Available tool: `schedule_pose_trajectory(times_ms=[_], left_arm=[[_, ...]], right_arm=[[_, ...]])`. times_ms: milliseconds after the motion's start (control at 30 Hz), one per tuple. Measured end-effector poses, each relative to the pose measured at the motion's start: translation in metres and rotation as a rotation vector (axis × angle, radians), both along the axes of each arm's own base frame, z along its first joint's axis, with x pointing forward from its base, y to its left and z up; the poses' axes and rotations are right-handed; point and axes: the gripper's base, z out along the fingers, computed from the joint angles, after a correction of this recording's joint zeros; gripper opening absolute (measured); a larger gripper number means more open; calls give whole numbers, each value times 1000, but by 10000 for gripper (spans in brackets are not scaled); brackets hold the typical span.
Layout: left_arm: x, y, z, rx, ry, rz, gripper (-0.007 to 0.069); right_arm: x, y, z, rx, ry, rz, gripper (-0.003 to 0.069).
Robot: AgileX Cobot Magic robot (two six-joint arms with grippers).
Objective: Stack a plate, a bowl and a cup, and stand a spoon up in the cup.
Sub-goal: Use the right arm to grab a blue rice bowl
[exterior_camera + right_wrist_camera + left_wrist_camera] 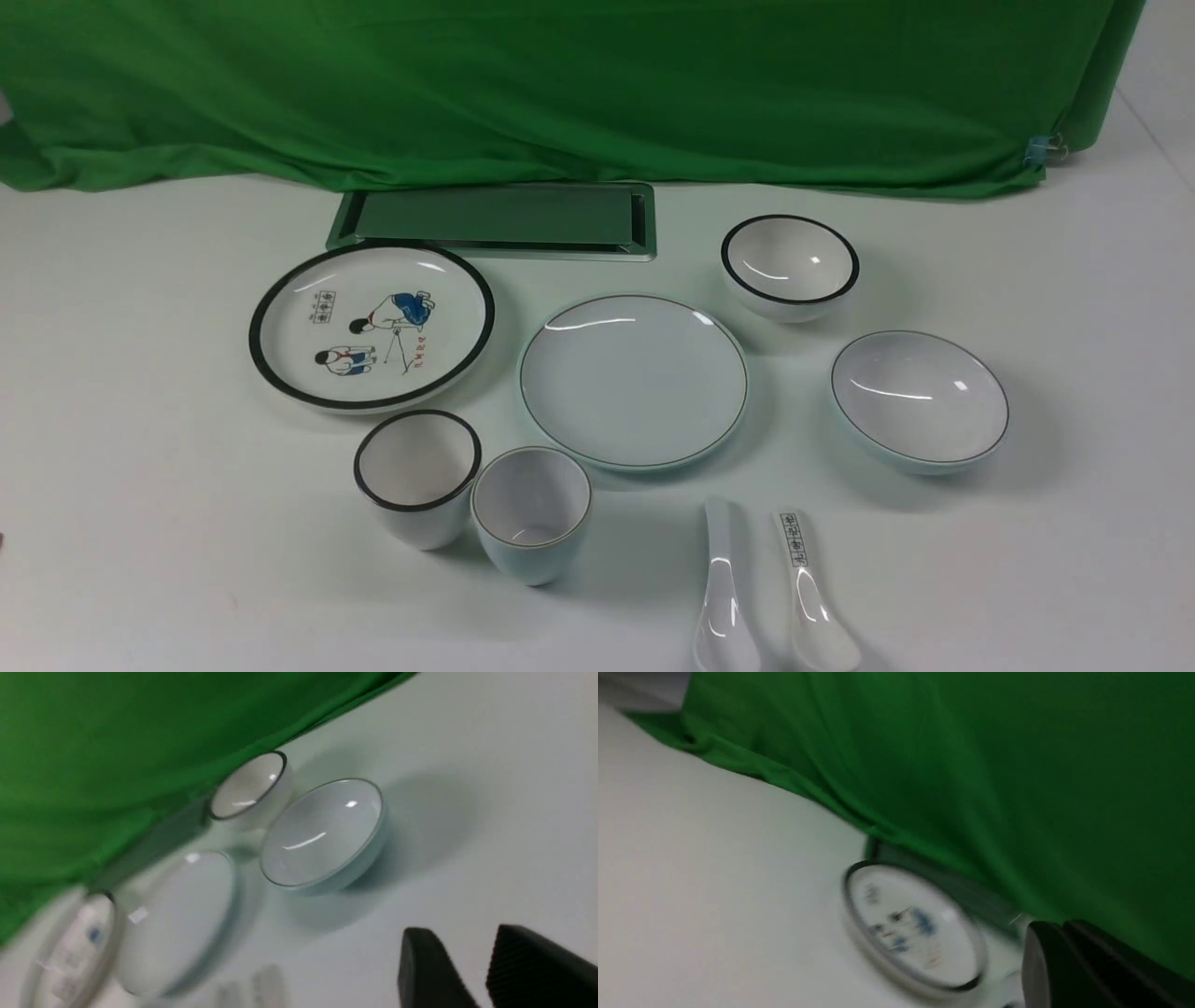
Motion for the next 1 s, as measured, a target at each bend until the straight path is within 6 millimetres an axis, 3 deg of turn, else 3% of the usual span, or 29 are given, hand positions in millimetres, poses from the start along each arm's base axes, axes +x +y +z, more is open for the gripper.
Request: schedule_pose_trajectory(times_ms=[100,333,533,700,767,900,1000], left_arm=[[-1,3,3,-288,-56,-1,-28],[-1,4,4,-323,-69,-1,-28],[-1,2,7,-331,-69,-17,-28],[-18,-4,68,83,-147,-20,-28],[-21,-5,90,223,-115,-6,-28],[-2,-3,122,493,171,-9,-28],[18,-1,134,639,363,-62,-28]], right_arm=[[0,1,0,210,21,-42,242],[1,0,3,262,0,-50,242],[1,1,4,178,-25,-29,242],[0,3,11,6,-76,49,232],[0,4,26,-83,-115,82,207],[10,6,66,-319,-153,141,64],[20,9,92,-471,-147,178,20]])
